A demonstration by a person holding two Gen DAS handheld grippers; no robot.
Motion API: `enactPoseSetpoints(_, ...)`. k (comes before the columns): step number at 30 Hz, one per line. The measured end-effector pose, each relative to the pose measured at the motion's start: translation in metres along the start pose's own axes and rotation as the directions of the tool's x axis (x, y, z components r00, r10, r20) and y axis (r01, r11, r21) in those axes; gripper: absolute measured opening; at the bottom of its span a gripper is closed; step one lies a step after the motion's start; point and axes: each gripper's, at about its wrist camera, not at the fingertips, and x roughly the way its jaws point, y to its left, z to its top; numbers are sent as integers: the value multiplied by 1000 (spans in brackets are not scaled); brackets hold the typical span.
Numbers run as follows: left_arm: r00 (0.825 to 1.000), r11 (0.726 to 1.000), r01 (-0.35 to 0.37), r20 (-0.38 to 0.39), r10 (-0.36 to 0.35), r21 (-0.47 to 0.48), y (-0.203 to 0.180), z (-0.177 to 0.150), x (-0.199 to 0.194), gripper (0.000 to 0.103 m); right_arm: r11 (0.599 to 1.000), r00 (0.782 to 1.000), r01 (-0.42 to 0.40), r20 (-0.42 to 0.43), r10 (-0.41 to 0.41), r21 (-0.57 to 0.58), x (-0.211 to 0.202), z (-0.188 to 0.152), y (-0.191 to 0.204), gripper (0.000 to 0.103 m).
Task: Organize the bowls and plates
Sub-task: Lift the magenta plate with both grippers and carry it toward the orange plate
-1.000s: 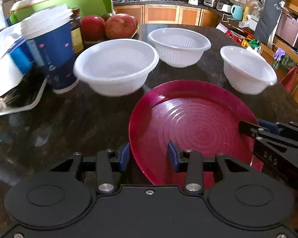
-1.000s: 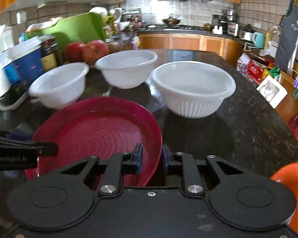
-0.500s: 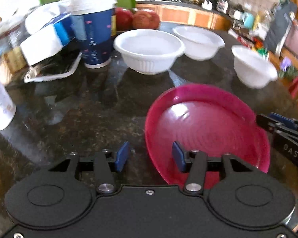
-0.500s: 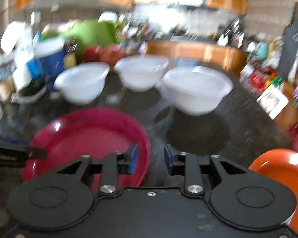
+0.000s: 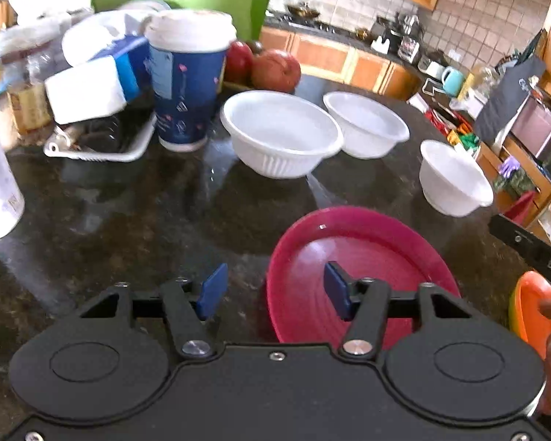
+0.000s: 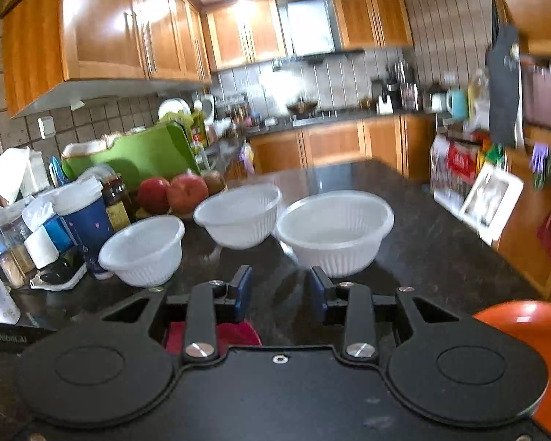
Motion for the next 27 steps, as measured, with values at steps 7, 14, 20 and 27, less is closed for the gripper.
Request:
enactPoseSetpoints(7,1000,998,8,-24,-6,58,-10,-5,3,46,997,987,-46,-157,36,-60,19,-14,8,17)
enactPoseSetpoints(14,999,994,-12,-40,17,110,-20,-8,9,44,993,979,-50,-200,27,-112,32,-22,18,17)
enactPoseSetpoints(20,999,993,-27,-44,32,113,-20,-7,12,37,989,971,-56,-236,23,-134,41,-28,21,17)
enactPoseSetpoints(27,995,994,-44,-86,53,104,-18,-8,25,26,987,967,-50,-253,11,-151,44,-33,22,14)
